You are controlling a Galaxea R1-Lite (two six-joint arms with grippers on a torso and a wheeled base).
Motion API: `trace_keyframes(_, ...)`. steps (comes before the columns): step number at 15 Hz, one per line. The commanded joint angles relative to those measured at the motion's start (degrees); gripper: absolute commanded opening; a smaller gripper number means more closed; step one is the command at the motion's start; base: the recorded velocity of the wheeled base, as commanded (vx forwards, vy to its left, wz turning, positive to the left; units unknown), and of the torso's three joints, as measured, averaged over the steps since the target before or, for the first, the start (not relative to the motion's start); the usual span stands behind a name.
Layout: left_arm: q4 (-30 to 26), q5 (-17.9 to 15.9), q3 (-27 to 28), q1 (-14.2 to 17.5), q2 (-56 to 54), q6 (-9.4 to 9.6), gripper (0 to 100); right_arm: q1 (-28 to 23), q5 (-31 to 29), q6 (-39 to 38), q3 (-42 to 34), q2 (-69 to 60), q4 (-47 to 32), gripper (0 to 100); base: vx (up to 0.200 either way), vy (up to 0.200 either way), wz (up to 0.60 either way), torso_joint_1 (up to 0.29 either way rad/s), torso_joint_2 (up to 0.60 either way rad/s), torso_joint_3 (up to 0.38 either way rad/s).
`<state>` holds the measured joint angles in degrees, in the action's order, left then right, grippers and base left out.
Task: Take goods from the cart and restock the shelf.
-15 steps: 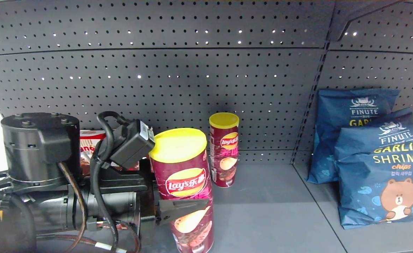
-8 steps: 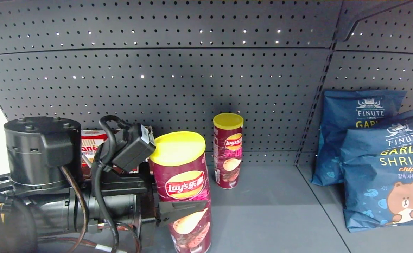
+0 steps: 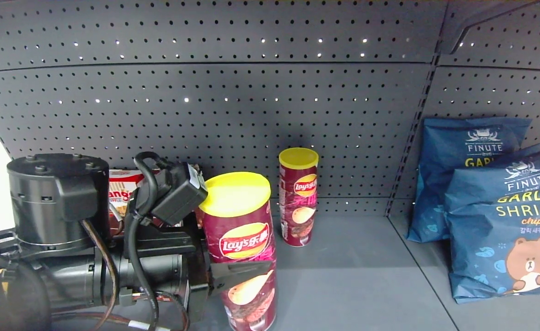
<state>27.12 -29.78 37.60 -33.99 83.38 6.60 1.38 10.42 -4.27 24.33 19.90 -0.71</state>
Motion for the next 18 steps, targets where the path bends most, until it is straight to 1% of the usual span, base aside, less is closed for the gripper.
trace_keyframes(1, 0.0, 0.0, -0.4, 0.3, 0.2, 0.0, 0, 3.1, 4.7, 2.6, 4.7, 12.5, -0.1, 100, 0.0, 0.0, 0.0, 0.0, 0.0, 0.0)
trace_keyframes(2, 0.0, 0.1, -0.4, 0.7, 0.1, -0.09, 0, 5.7, 6.2, 3.4, 6.0, 15.3, -0.2, 100, 0.0, 0.0, 0.0, 0.0, 0.0, 0.0)
trace_keyframes(3, 0.0, 0.2, -0.5, 0.7, 0.1, 0.0, 0, 7.1, 6.1, 3.7, 6.8, 17.3, -0.3, 100, 0.0, 0.0, 0.0, 0.0, 0.0, 0.0)
trace_keyframes(4, 0.0, 0.3, -0.9, 0.7, -0.1, 0.0, 0, 10.9, 5.7, 5.1, 9.1, 22.2, -0.1, 100, 0.0, 0.0, 0.0, 0.0, 0.0, 0.0)
trace_keyframes(5, 0.0, 0.3, -0.5, 0.9, -0.2, -0.09, 0, 12.8, 6.0, 6.6, 9.7, 25.2, 0.4, 100, 0.0, 0.0, 0.0, 0.0, 0.0, 0.0)
trace_keyframes(6, 0.0, 0.2, -0.2, 1.4, -0.2, -0.09, 0, 14.4, 6.0, 8.3, 9.7, 27.0, 1.4, 100, 0.0, 0.0, 0.0, 0.0, 0.0, 0.0)
trace_keyframes(7, 0.1, 0.1, -0.2, 2.4, -0.1, 0.0, 0, 16.2, 6.3, 10.2, 8.8, 30.3, 4.8, 100, 0.0, 0.0, 0.0, 0.0, 0.0, 0.0)
trace_keyframes(8, 0.1, 0.1, -0.2, 2.6, -0.1, 0.0, 0, 16.6, 7.1, 10.4, 8.6, 31.4, 6.4, 100, 0.0, 0.0, 0.0, 0.0, 0.0, 0.0)
trace_keyframes(9, 0.1, 0.1, -0.5, 3.2, -0.1, 0.0, 0, 16.8, 9.2, 10.5, 9.0, 35.4, 9.1, 100, 0.0, 0.0, 0.0, 0.0, 0.0, 0.0)
trace_keyframes(10, 0.1, 0.1, -0.7, 3.2, -0.1, 0.0, 0, 17.0, 9.4, 10.6, 9.7, 37.9, 9.5, 100, 0.0, 0.0, 0.0, 0.0, 0.0, 0.0)
trace_keyframes(12, 0.2, 0.1, -0.6, 3.2, 0.0, 0.0, 0, 18.7, 9.8, 10.9, 12.2, 41.8, 10.2, 100, 0.0, 0.0, 0.0, 0.0, 0.0, 0.0)
trace_keyframes(13, 0.9, 0.1, -0.5, 3.2, 0.2, 0.0, 0, 20.9, 10.3, 10.9, 13.9, 45.2, 11.9, 100, 0.0, 0.0, 0.0, 0.0, 0.0, 0.0)
trace_keyframes(14, 1.4, 0.1, -0.7, 3.3, 0.3, -0.18, 0, 21.9, 11.6, 11.0, 15.0, 48.8, 13.8, 100, 0.0, 0.0, 0.0, 0.0, 0.0, 0.0)
trace_keyframes(16, 1.4, 0.2, -0.5, 3.3, 0.3, -0.18, 0, 23.1, 12.3, 11.9, 16.4, 52.3, 14.7, 100, 0.0, 0.0, 0.0, 0.0, 0.0, 0.0)
trace_keyframes(18, 1.4, 0.2, -0.5, 3.3, 0.3, -0.18, 0, 23.1, 12.3, 13.2, 18.1, 57.1, 14.7, 100, 0.0, 0.0, 0.0, 0.0, 0.0, 0.0)
